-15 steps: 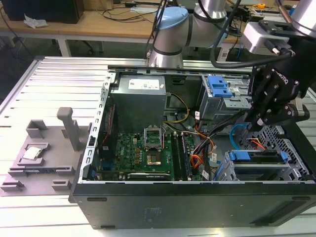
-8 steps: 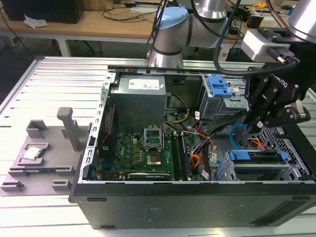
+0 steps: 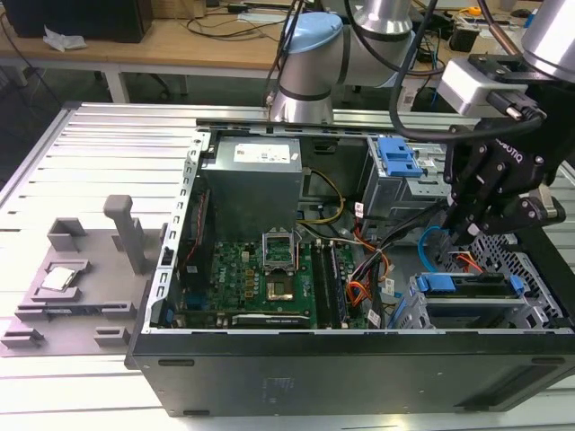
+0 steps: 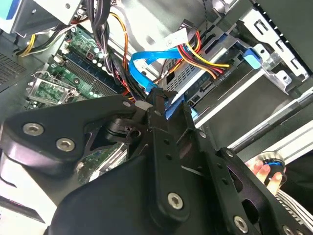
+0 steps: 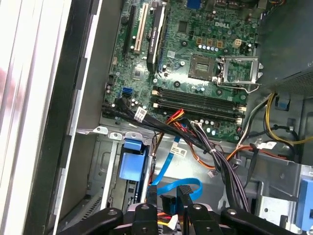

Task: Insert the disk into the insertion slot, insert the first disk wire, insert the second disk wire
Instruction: 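Insert the second disk wire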

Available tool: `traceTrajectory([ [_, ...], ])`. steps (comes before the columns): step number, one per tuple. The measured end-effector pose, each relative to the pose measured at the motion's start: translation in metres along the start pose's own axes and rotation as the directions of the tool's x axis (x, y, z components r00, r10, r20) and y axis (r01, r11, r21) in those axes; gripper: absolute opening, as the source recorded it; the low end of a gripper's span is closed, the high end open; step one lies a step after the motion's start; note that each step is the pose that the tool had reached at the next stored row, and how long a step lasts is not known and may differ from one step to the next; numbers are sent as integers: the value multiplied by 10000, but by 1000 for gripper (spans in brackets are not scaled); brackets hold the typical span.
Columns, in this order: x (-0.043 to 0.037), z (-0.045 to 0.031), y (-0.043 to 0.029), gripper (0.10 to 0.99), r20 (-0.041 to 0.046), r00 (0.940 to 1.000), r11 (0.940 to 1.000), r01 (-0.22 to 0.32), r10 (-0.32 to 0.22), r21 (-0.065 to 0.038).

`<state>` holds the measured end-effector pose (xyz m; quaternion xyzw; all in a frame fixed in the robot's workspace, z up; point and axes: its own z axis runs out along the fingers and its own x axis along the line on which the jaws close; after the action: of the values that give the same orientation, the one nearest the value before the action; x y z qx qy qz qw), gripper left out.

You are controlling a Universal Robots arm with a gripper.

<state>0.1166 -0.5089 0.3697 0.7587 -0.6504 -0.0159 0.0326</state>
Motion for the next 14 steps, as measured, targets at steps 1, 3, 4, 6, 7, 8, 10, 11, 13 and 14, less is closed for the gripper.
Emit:
traceTrajectory([
  [1,0,0,0,286,-14,10000,10000,-1,1,-2],
  [3,0,0,0,165,-46,10000,10000,-3,3,-7],
  [4,0,0,0,161,-63,10000,10000,-5,5,-10],
  [6,0,0,0,161,-99,10000,10000,-6,6,-16],
  [7,0,0,0,161,-129,9999,10000,-9,9,-20],
  [8,5,-1,1,161,-136,9999,10000,-9,9,-21],
  [10,48,3,8,161,-132,9999,10000,-10,10,-21],
  [11,82,6,14,161,-130,9999,10000,-11,11,-20],
  [13,183,13,28,161,-134,9999,10000,-10,9,-21],
  [14,241,34,36,161,-134,9999,10000,-16,16,-21],
])
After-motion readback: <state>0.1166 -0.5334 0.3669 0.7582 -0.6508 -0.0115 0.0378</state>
